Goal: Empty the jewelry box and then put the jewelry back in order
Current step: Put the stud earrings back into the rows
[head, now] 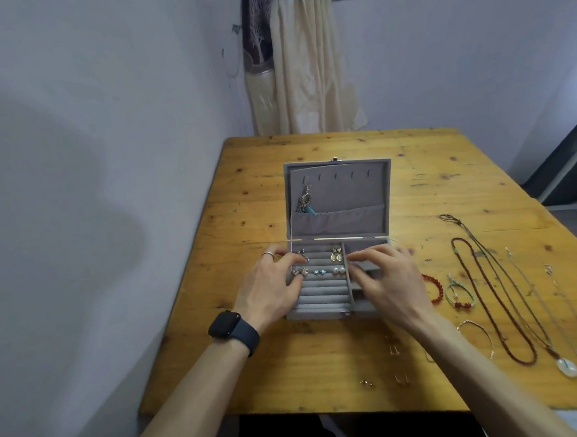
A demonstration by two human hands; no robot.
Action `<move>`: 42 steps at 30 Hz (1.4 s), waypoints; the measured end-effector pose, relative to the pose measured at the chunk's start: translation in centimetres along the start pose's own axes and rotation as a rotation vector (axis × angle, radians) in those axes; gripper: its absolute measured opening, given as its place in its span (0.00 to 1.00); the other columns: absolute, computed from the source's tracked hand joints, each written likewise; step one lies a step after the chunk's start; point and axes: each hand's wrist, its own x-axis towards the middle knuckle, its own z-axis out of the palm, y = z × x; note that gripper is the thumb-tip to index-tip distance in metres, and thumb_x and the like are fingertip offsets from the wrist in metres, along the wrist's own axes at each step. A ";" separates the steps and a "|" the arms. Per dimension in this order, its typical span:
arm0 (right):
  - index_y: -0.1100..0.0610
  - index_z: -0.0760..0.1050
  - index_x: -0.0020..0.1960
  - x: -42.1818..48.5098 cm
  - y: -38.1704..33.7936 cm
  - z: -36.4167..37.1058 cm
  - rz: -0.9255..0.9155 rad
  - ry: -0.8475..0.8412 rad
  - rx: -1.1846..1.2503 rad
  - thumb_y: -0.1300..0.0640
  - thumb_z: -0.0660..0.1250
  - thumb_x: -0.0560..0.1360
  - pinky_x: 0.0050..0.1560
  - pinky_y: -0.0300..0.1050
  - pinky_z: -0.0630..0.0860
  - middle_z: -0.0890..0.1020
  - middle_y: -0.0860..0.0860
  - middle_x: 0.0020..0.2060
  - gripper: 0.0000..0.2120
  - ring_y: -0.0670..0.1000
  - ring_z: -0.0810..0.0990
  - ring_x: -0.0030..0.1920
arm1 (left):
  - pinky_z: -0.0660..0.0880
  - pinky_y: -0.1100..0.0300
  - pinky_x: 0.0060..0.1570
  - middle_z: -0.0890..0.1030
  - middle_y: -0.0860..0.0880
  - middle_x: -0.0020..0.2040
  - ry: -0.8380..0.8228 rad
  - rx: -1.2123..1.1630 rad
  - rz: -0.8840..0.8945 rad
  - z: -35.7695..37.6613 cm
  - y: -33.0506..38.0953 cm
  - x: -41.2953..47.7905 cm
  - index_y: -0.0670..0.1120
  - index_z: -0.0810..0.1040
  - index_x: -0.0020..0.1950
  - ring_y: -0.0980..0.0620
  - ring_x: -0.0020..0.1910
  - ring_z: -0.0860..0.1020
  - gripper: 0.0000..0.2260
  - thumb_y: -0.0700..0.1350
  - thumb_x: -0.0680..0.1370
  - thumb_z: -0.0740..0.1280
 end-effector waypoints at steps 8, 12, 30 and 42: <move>0.45 0.83 0.53 -6.9 2.5 -5.0 0.088 0.047 0.058 0.52 0.73 0.75 0.49 0.35 0.69 0.81 0.40 0.48 0.07 0.45 0.75 0.52 | 0.80 0.57 0.47 0.74 0.56 0.59 0.243 -0.201 0.045 2.4 2.2 -5.8 0.56 0.79 0.61 0.56 0.54 0.76 0.12 0.47 0.78 0.68; 0.45 0.83 0.52 -9.9 3.5 -5.3 0.121 0.039 -0.012 0.51 0.74 0.74 0.46 0.40 0.72 0.80 0.40 0.47 0.07 0.46 0.74 0.51 | 0.79 0.55 0.49 0.77 0.57 0.53 0.221 -0.277 0.065 4.3 3.9 -7.8 0.56 0.81 0.55 0.56 0.52 0.77 0.09 0.46 0.76 0.69; 0.43 0.84 0.54 -10.5 4.0 -2.8 0.123 -0.081 -0.201 0.43 0.69 0.77 0.46 0.47 0.71 0.83 0.43 0.48 0.09 0.46 0.67 0.49 | 0.74 0.61 0.52 0.79 0.59 0.51 0.007 -0.126 0.044 8.2 9.5 -7.1 0.58 0.84 0.55 0.58 0.55 0.74 0.10 0.57 0.77 0.68; 0.44 0.83 0.50 -10.7 4.0 -2.5 0.063 -0.053 -0.195 0.45 0.69 0.77 0.44 0.47 0.70 0.83 0.43 0.45 0.06 0.47 0.68 0.47 | 0.75 0.58 0.50 0.80 0.59 0.47 0.016 -0.219 0.043 8.1 8.9 -7.4 0.56 0.84 0.50 0.57 0.51 0.75 0.07 0.55 0.78 0.68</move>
